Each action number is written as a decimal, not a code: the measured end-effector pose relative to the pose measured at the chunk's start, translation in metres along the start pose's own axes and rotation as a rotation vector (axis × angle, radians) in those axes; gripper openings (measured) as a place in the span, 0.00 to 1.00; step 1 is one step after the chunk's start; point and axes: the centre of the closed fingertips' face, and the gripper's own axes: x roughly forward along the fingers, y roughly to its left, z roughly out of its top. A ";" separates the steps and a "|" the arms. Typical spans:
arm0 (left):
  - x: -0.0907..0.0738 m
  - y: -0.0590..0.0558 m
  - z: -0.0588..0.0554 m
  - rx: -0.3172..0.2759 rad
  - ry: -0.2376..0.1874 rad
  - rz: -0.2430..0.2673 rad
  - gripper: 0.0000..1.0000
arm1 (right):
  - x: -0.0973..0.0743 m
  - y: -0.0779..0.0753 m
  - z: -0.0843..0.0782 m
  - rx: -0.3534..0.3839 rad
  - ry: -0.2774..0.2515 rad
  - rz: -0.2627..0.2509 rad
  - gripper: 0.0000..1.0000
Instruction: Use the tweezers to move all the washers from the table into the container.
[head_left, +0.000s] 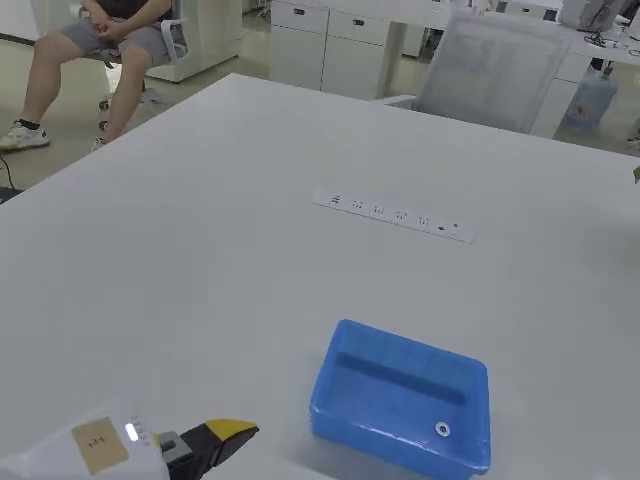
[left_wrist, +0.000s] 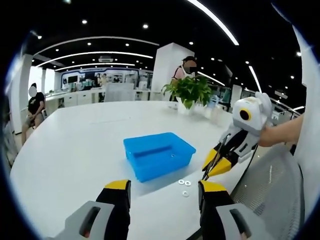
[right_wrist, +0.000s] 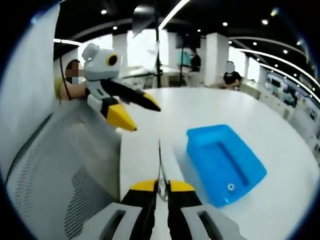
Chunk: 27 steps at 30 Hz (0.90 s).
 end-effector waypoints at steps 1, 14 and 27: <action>0.000 -0.003 0.007 0.002 -0.045 -0.015 0.57 | -0.001 -0.002 0.003 0.000 -0.005 -0.002 0.04; -0.006 0.009 0.023 0.025 -0.132 0.072 0.88 | -0.015 -0.037 0.044 0.118 -0.120 -0.073 0.04; -0.008 0.007 0.030 0.083 -0.161 0.077 0.93 | -0.022 -0.113 0.053 0.410 -0.240 -0.202 0.04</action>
